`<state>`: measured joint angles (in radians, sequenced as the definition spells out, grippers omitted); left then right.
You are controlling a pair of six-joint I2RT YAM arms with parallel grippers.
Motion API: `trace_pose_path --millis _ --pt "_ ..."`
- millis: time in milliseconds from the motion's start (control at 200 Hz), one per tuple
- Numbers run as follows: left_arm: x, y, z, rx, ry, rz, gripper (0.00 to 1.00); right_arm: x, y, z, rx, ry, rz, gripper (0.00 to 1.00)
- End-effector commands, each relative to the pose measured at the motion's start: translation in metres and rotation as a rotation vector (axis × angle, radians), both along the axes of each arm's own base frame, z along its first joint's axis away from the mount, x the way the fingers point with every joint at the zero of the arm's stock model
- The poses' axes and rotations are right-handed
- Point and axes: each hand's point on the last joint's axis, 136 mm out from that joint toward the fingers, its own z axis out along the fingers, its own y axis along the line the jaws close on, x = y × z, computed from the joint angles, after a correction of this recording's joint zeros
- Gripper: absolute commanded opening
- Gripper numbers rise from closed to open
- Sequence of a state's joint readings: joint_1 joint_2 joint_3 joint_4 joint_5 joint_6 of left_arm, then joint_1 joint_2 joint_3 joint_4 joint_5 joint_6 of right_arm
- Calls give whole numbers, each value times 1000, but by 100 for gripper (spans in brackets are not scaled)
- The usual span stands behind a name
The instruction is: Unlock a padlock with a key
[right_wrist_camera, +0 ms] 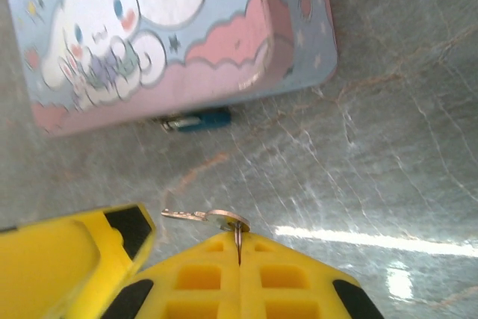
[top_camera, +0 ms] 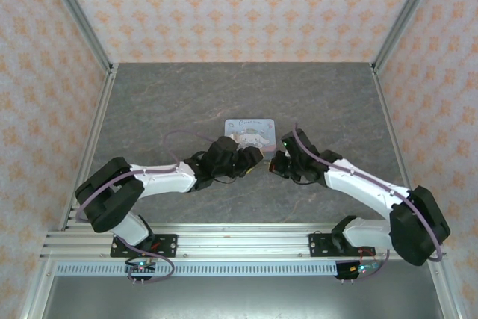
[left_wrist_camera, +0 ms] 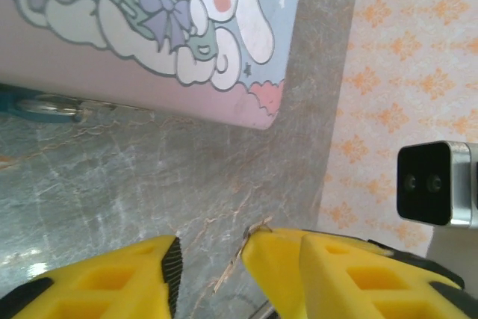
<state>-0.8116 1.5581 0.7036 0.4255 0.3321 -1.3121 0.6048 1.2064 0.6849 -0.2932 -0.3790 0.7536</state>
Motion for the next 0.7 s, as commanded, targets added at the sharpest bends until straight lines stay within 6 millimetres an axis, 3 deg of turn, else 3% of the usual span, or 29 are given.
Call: trace_pose_path --millis 0,285,696 --pt "7 -4 14 -51 -56 24 43 10 1 16 121 -23 -86 0" --pt "8 -9 12 -64 -62 13 38 24 -1 22 220 -13 -162 0" --pt "24 -11 21 -56 -110 58 39 19 3 20 227 3 -128 0"
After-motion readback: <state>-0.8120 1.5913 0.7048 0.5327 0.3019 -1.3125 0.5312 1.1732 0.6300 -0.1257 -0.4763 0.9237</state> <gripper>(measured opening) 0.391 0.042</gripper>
